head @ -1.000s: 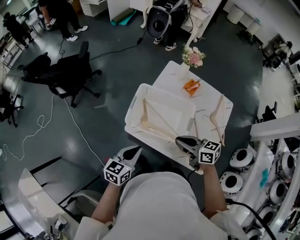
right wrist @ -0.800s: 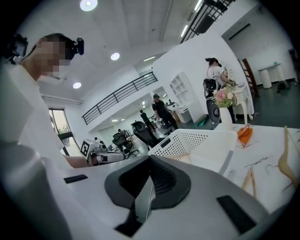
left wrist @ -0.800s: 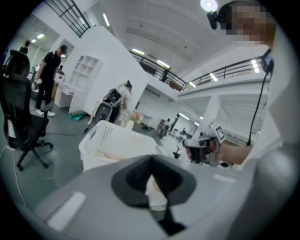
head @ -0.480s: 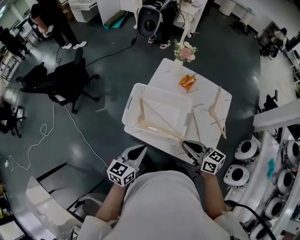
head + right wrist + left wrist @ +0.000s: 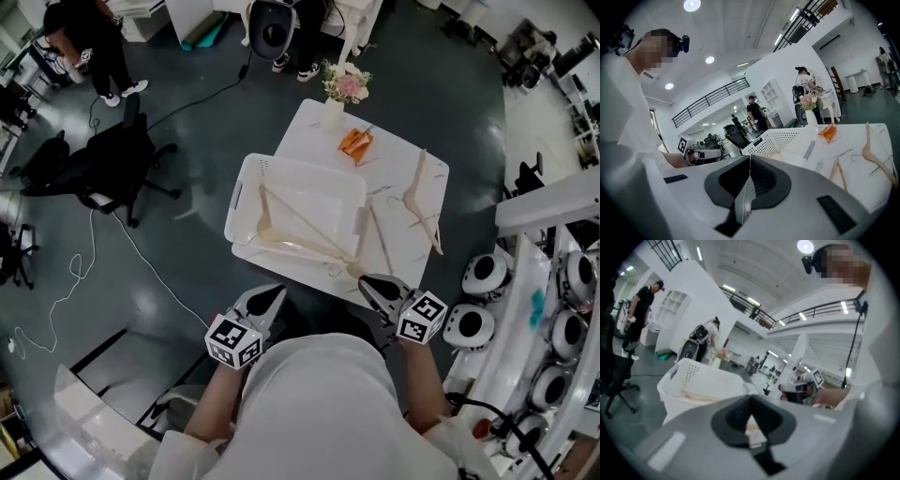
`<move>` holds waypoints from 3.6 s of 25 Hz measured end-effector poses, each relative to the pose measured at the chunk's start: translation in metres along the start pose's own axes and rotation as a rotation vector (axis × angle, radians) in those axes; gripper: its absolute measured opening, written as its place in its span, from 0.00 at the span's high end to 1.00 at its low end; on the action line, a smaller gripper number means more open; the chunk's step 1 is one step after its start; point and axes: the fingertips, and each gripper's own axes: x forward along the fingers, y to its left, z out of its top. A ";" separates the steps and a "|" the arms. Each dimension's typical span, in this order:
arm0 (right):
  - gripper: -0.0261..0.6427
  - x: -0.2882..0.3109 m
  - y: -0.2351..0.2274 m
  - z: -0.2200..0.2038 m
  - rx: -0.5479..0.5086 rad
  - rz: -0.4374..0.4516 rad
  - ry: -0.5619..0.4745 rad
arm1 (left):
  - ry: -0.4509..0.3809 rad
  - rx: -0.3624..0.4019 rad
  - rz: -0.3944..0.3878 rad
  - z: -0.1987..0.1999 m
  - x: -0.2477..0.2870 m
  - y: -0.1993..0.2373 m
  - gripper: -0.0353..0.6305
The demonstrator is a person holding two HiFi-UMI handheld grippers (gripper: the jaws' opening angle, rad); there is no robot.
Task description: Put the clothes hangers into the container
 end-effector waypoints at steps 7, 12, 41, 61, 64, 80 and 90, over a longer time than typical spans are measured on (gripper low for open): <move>0.95 -0.036 -0.034 -0.027 0.016 -0.085 0.042 | 0.048 0.033 -0.037 -0.010 0.020 -0.018 0.94; 0.95 -0.054 -0.072 -0.057 0.002 -0.137 0.153 | 0.065 0.023 -0.037 -0.019 0.035 -0.029 0.94; 0.76 -0.042 -0.212 -0.276 -0.094 -0.272 0.728 | 0.203 -0.102 0.126 -0.071 0.073 -0.060 0.94; 0.85 -0.035 -0.220 -0.285 -0.235 -0.421 0.865 | 0.196 -0.134 0.130 -0.078 0.064 -0.038 0.94; 0.85 -0.041 -0.219 -0.270 -0.182 -0.398 0.844 | 0.189 -0.121 0.126 -0.075 0.063 -0.038 0.94; 0.85 -0.097 -0.183 -0.218 -0.180 -0.270 0.801 | 0.131 -0.081 0.090 -0.053 0.086 -0.055 0.94; 0.85 -0.117 -0.162 -0.186 -0.091 -0.149 0.755 | 0.132 -0.071 0.079 -0.047 0.099 -0.055 0.94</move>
